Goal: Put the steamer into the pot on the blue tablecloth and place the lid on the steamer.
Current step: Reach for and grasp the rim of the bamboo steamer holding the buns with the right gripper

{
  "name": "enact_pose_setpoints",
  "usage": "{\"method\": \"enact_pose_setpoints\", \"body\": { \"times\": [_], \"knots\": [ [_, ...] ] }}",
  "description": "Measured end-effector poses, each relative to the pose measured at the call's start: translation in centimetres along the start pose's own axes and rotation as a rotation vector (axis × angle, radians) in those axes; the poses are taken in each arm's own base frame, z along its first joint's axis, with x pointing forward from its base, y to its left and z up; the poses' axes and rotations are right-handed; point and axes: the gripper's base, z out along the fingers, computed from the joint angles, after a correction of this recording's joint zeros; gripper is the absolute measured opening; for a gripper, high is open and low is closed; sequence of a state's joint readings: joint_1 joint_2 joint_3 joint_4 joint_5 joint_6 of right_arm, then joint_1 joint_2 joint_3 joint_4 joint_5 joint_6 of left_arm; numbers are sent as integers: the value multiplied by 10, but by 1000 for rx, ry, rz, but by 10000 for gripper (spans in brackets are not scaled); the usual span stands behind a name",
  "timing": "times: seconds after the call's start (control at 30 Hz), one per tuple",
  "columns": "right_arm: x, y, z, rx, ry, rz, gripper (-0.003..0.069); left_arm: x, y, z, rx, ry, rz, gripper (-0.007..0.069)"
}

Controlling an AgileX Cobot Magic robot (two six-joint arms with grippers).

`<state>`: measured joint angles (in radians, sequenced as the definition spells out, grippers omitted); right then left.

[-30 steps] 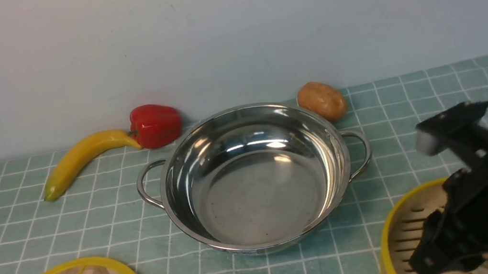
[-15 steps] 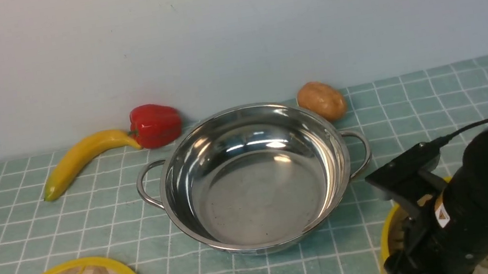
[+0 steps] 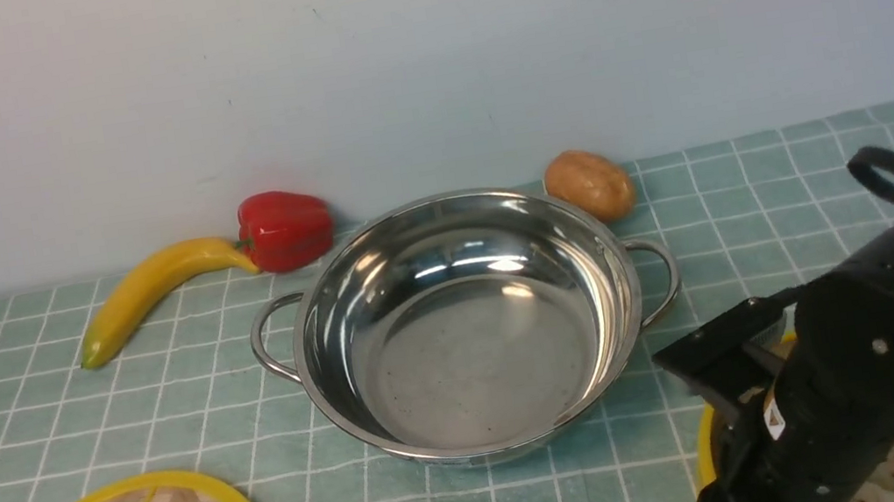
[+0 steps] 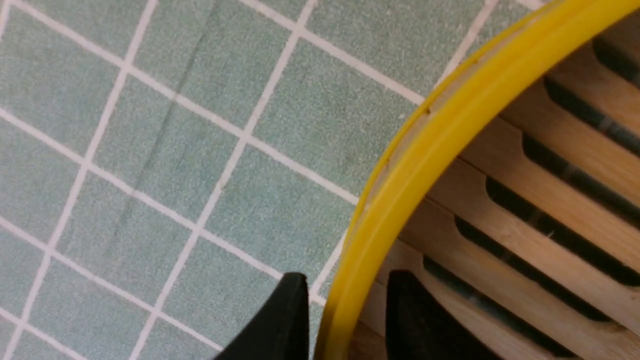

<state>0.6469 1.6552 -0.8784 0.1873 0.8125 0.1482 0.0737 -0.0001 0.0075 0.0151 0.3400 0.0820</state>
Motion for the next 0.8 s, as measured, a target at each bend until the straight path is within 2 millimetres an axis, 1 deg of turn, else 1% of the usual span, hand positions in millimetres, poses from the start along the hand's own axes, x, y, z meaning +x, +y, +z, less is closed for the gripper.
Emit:
{"method": "enact_pose_setpoints", "body": {
  "times": [0.1, 0.17, 0.23, 0.33, 0.4, 0.47, 0.63, 0.67, 0.77, 0.8],
  "knots": [
    [0, 0, 8, 1, 29, 12, 216, 0, 0, 0, 0, 0, 0, 243],
    [0, 0, 8, 0, 29, 13, 209, 0, 0, 0, 0, 0, 0, 243],
    [0, 0, 8, -1, 28, 13, 169, 0, 0, 0, 0, 0, 0, 243],
    [1, 0, 3, -5, 28, 23, 76, 0, 0, 0, 0, 0, 0, 243],
    [3, 1, -2, -5, 28, 20, 74, 0, 0, 0, 0, 0, 0, 243],
    [6, 0, -12, 7, 22, 13, 57, 0, 0, 0, 0, 0, 0, 243],
    [15, -6, -39, 72, -1, -3, 57, 0, 0, 0, 0, 0, 0, 243],
    [15, -6, -40, 75, -6, -7, 57, 0, 0, 0, 0, 0, 0, 243],
    [25, -14, -63, 155, -4, -50, 57, 0, 0, 0, 0, 0, 0, 243],
    [25, -14, -65, 161, -7, -54, 57, 0, 0, 0, 0, 0, 0, 243]
  ]
}}
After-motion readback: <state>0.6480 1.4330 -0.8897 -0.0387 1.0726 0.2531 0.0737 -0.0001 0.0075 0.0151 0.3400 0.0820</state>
